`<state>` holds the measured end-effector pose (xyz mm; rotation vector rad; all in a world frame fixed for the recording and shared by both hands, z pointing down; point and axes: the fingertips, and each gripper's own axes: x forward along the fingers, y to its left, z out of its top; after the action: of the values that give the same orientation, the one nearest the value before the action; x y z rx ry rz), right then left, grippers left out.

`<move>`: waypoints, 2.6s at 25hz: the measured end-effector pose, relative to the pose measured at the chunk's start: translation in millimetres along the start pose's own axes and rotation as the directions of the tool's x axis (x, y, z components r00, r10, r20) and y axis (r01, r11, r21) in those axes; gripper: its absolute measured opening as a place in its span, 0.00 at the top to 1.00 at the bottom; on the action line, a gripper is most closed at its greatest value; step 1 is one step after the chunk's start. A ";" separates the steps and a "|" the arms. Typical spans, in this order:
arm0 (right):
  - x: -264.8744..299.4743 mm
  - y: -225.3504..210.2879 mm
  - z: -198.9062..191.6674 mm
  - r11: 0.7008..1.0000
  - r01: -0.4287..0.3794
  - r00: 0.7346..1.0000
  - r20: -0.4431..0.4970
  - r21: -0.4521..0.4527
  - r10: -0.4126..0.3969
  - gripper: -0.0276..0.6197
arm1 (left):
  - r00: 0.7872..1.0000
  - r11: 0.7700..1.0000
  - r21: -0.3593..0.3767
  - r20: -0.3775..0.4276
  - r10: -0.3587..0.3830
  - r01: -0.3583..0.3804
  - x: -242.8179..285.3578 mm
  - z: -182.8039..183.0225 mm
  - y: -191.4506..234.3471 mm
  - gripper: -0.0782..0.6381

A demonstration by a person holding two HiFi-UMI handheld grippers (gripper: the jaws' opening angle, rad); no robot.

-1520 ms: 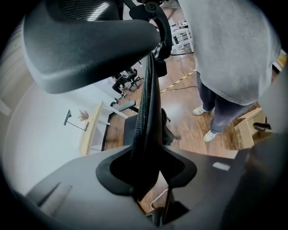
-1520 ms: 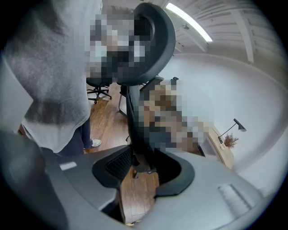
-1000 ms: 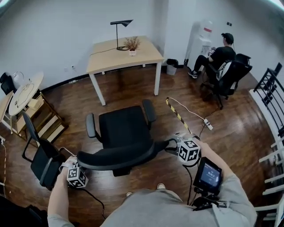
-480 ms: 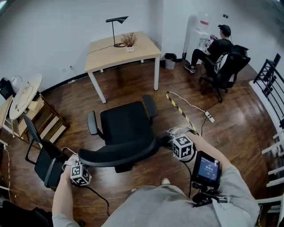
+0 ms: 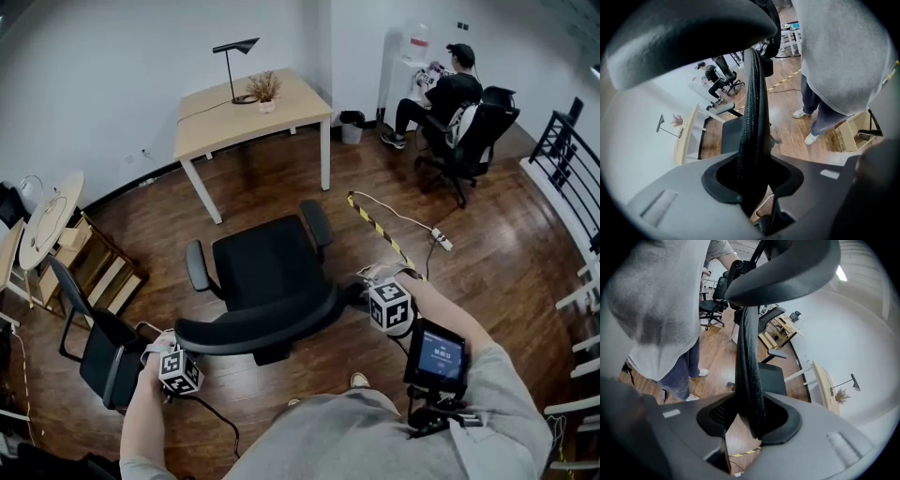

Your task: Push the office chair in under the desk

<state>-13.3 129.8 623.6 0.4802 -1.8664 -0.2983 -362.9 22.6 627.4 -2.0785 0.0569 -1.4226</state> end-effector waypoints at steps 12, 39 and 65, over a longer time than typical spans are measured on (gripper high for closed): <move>3.0 -3.2 4.2 0.999 0.016 0.998 -0.058 0.043 -0.013 0.73 | 0.999 0.999 0.024 0.015 -0.035 0.034 5.5 -2.8 6.1 0.74; 31.6 -100.8 -66.6 1.000 0.019 1.000 -0.018 0.021 -0.019 0.73 | 0.998 1.000 0.006 -0.059 -0.001 0.001 82.3 7.5 105.3 0.75; 48.2 -211.8 -170.5 0.999 -0.014 0.999 -0.049 0.031 0.015 0.73 | 0.996 1.000 0.024 -0.093 0.010 -0.008 171.2 51.3 214.0 0.77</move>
<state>171.5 -75.2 630.7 0.4906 -1.8285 -0.2463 -183.5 -189.8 649.8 -1.9897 0.0865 -1.5068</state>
